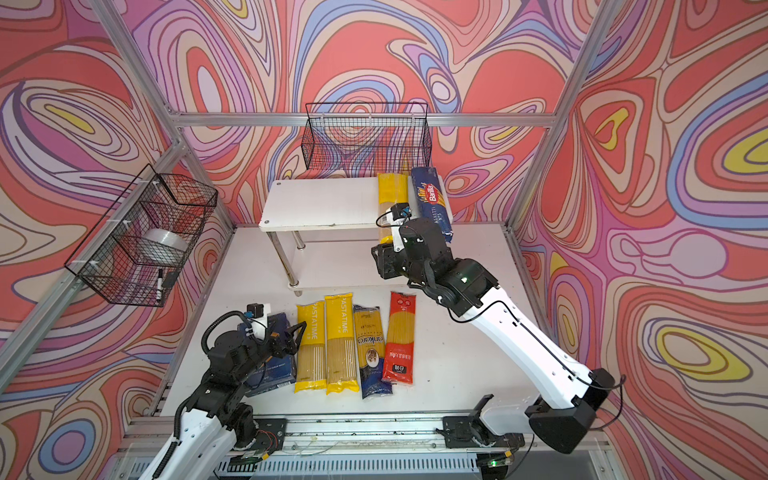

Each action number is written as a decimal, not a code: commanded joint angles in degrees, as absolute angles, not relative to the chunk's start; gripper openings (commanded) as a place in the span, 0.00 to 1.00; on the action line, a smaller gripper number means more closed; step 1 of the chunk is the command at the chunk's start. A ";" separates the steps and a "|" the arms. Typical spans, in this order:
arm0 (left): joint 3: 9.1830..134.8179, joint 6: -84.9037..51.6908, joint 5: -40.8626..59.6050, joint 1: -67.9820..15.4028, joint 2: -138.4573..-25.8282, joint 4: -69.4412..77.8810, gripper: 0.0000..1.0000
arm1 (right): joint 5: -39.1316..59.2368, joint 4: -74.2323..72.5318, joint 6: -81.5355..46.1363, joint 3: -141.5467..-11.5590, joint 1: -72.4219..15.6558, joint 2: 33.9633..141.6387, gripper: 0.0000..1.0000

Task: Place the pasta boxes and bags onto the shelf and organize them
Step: 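Open the right gripper, release the bag and draw back toward the table, then move the open right gripper down over the red-and-yellow spaghetti bag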

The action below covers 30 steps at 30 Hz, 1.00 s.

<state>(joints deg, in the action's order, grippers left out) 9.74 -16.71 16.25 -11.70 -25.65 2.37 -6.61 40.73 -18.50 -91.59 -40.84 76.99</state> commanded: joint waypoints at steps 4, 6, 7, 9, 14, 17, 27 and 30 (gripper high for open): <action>11.53 -16.08 15.85 -11.95 -24.64 1.95 1.00 | -5.80 43.31 -15.64 -96.33 -40.20 80.21 0.53; 11.36 -16.08 15.38 -11.95 -24.07 1.97 1.00 | -4.49 43.66 -15.47 -95.77 -40.17 80.01 0.54; 11.29 -15.93 15.21 -11.95 -23.84 2.02 1.00 | -3.69 43.55 -15.43 -95.08 -40.19 79.31 0.55; 11.57 -15.33 14.63 -11.95 -23.48 1.76 1.00 | -3.86 43.24 -15.60 -93.29 -40.17 77.50 0.57; 11.76 -14.94 13.19 -11.88 -21.63 0.03 1.00 | -2.60 46.31 -13.44 -88.89 -40.17 73.33 0.61; 11.47 -14.90 12.78 -11.93 -20.00 -0.61 1.00 | -1.38 48.98 -12.42 -84.09 -40.17 70.00 0.61; 12.16 -14.06 9.02 -11.91 -19.45 -2.50 1.00 | 3.35 42.88 -18.04 -65.00 -40.21 58.51 0.62; 12.30 -14.15 8.77 -11.94 -19.95 -2.42 1.00 | 0.84 38.83 -21.51 -56.90 -40.17 56.25 0.62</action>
<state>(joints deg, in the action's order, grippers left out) 10.63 -14.79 9.78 -11.70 -19.62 -1.54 2.52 43.44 -17.45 -61.84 -40.42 57.34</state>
